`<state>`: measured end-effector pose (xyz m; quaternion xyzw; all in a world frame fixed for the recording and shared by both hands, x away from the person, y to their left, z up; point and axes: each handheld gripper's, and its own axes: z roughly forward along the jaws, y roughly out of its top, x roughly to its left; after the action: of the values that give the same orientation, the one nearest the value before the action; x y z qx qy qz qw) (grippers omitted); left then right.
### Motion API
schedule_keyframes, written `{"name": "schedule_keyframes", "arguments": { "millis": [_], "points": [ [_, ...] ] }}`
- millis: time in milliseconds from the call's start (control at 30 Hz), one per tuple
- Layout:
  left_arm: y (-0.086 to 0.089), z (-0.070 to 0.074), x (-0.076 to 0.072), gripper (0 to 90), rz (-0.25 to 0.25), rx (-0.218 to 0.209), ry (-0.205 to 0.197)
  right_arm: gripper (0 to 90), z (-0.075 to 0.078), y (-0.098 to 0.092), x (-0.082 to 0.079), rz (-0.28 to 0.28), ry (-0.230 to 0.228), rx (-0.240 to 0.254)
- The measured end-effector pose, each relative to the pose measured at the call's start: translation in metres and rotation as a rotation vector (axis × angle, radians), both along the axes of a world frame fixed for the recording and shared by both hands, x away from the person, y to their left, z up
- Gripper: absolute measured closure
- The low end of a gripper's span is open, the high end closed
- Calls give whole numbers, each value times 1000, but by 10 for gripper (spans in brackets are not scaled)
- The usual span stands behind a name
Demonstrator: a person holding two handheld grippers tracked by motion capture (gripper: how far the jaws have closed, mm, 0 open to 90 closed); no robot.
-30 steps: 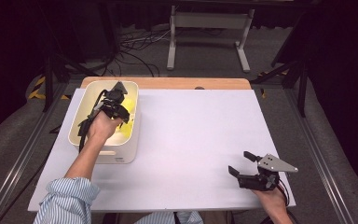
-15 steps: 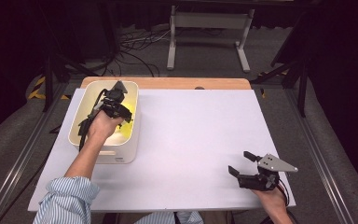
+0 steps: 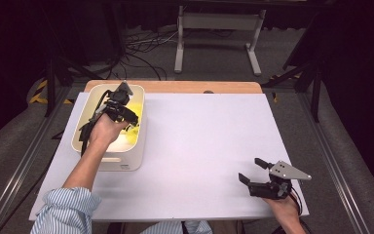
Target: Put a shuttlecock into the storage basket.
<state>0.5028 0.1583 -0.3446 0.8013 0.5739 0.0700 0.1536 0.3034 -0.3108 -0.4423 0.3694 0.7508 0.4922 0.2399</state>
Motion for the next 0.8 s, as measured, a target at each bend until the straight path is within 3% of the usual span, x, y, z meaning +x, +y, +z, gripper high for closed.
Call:
{"name": "schedule_keyframes", "arguments": {
  "millis": [800],
  "points": [
    [7, 26, -18, 381, -23, 6, -63, 155, 0, 1, 0, 2, -1, -2]
  ]
}}
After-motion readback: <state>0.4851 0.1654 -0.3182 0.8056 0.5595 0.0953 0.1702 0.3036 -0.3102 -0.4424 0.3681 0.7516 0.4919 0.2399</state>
